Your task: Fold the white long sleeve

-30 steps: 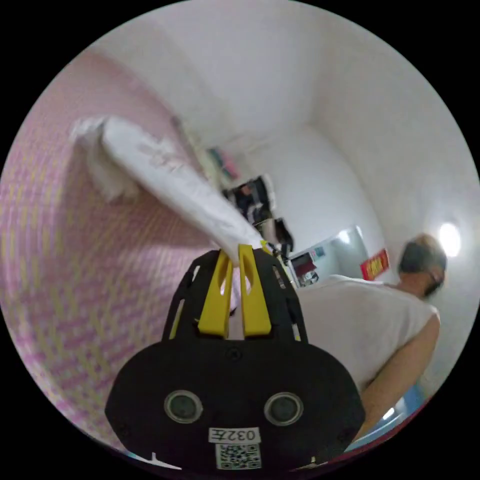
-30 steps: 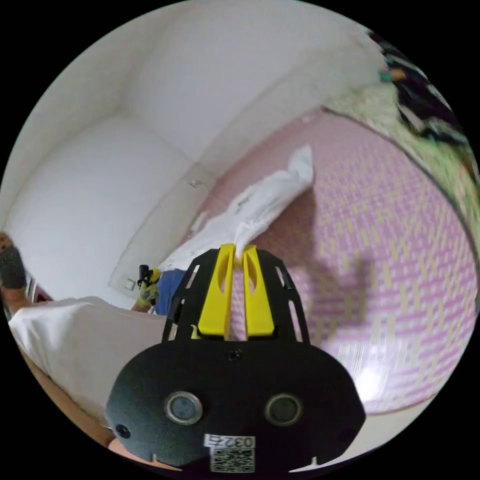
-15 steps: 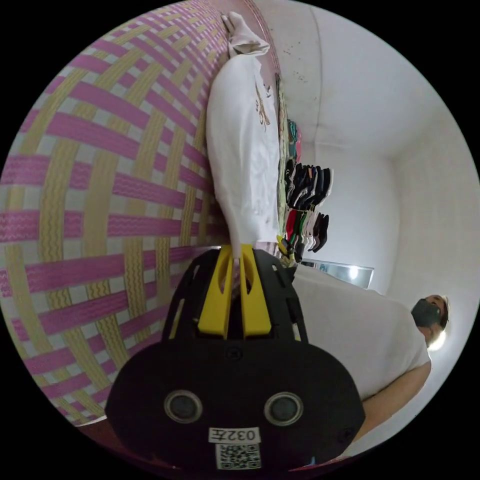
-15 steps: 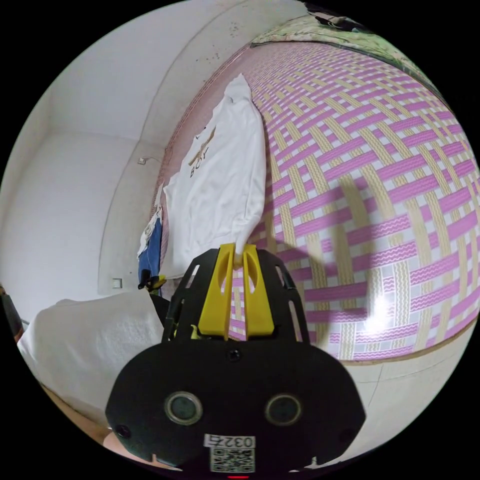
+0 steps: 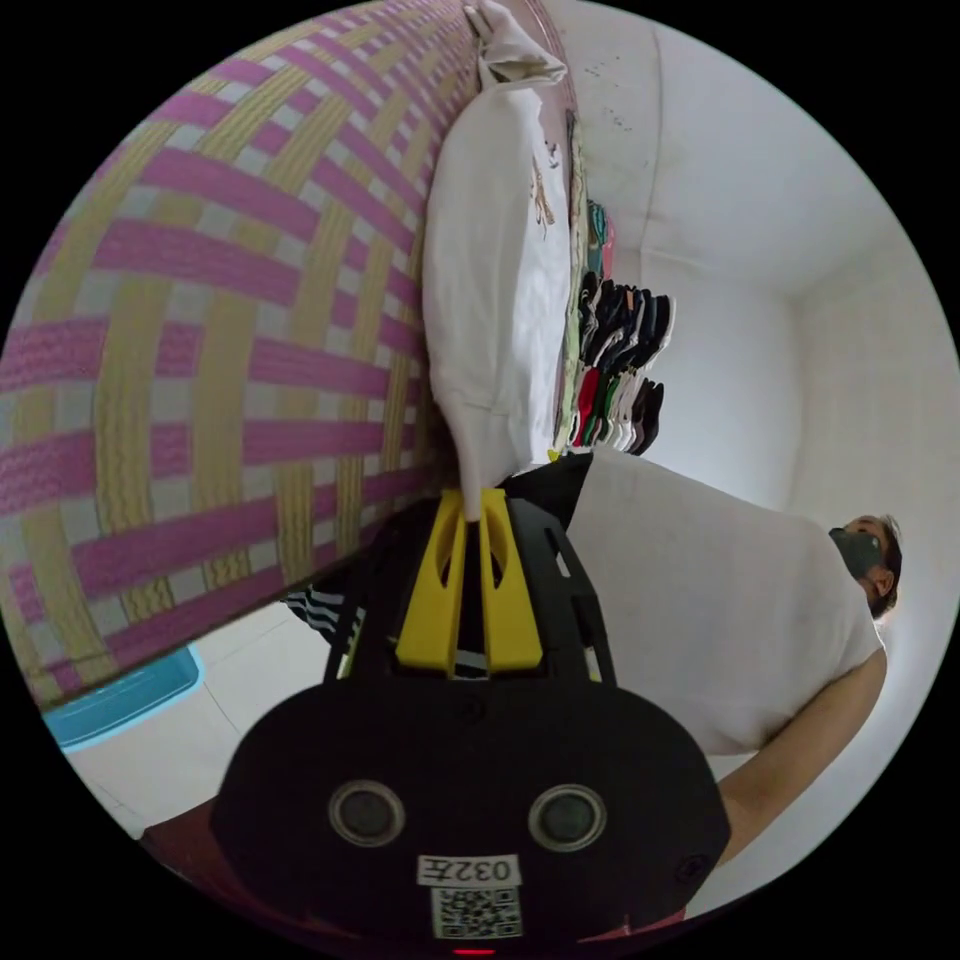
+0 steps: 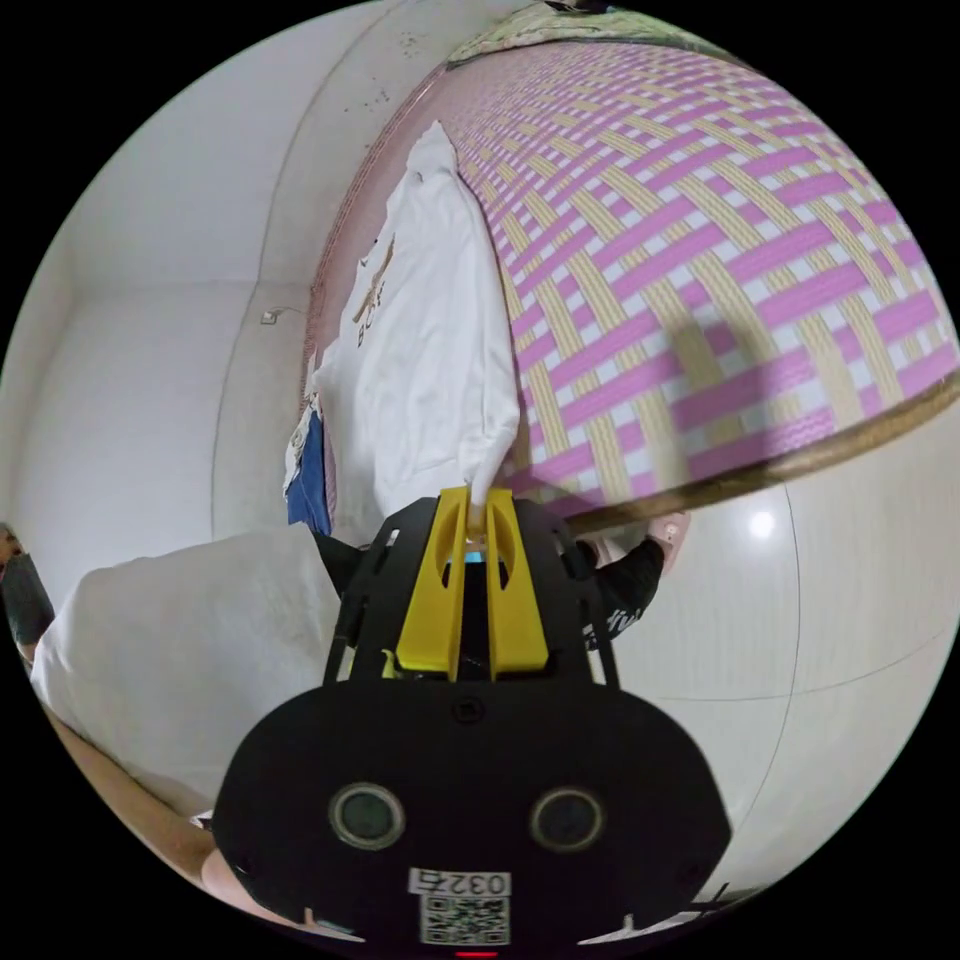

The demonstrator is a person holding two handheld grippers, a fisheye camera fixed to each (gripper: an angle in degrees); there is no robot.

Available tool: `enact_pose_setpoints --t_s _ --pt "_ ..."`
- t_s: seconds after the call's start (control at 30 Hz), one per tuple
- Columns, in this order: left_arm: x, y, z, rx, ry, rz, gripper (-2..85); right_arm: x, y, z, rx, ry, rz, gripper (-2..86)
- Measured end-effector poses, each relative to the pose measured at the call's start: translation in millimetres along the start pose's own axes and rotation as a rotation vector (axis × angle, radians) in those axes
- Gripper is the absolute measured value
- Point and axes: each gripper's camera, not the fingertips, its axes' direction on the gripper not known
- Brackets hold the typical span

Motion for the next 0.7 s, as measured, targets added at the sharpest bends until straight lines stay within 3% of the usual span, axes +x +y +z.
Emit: enact_pose_setpoints --t_s 0.5,0.7 --pt "-14.6 81.1 17.3 0.078 -0.052 -0.082 -1.6 12.9 39.2 8.5 -0.042 -0.073 0.089 3.8" --pt "-19.0 145.4 -25.2 0.212 -0.134 -0.148 -1.1 12.4 62.3 -29.6 0.024 0.033 0.122 1.3"
